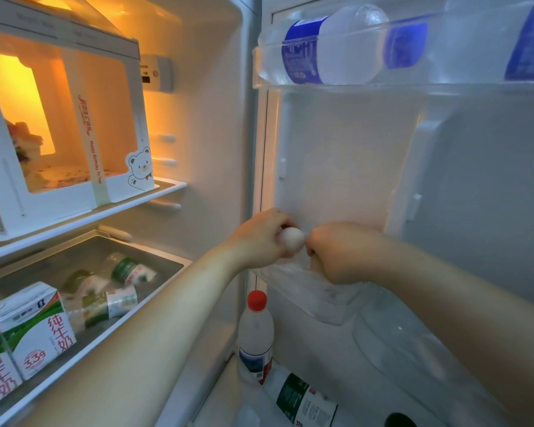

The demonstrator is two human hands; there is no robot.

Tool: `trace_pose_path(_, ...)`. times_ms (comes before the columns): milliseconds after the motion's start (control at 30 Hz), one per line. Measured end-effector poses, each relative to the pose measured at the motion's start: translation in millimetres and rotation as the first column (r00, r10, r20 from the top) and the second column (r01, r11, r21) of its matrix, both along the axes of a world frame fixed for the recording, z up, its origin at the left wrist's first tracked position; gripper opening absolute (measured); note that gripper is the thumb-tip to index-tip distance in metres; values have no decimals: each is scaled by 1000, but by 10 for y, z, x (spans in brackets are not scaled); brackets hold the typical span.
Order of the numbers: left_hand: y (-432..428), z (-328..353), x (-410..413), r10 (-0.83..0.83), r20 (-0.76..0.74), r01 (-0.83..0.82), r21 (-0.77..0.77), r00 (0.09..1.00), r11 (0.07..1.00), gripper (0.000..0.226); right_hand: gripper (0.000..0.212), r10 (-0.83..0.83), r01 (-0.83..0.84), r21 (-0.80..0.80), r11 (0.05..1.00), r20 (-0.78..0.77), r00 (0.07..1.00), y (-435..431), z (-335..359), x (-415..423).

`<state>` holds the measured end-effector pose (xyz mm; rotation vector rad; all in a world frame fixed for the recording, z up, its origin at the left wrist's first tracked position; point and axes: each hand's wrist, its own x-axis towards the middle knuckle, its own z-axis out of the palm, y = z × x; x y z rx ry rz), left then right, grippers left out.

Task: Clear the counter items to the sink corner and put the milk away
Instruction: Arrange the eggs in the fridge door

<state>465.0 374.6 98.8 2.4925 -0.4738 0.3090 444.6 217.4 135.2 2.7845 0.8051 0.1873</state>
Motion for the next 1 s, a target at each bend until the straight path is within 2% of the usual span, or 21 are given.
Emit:
trace_pose_path(167,-17,-55,-5,30,-4,-30,-131,1000,991,20,7,-29,28,86,996,8,1000,-29,17,26)
trace_pose_path(333,-68,-88,-19,76,11,-69,-305,997,950,24,12,-23,19,210,978,19,1000,-88,67,49)
trace_pose_path(533,-120,-140,-42,110,53,-74,-461,992,884,22,16,82,-116,260,959,139,987,-153,90,36)
trace_pose_path(633,-127,-120,-82,73,37,-38,-581,997,813,25,16,106,-133,242,961,120,987,-179,126,36)
trace_pose_path(733,-84,-93,-117,0,12,8,-701,1000,713,29,28,93,-105,263,959,59,994,-176,161,32)
trace_pose_path(867,-48,-81,-161,-46,19,44,-770,999,637,29,48,73,-84,298,951,47,996,-179,193,22)
trace_pose_path(1000,-36,-87,-187,-56,33,60,-803,998,594,24,47,36,-46,324,945,37,999,-198,206,15)
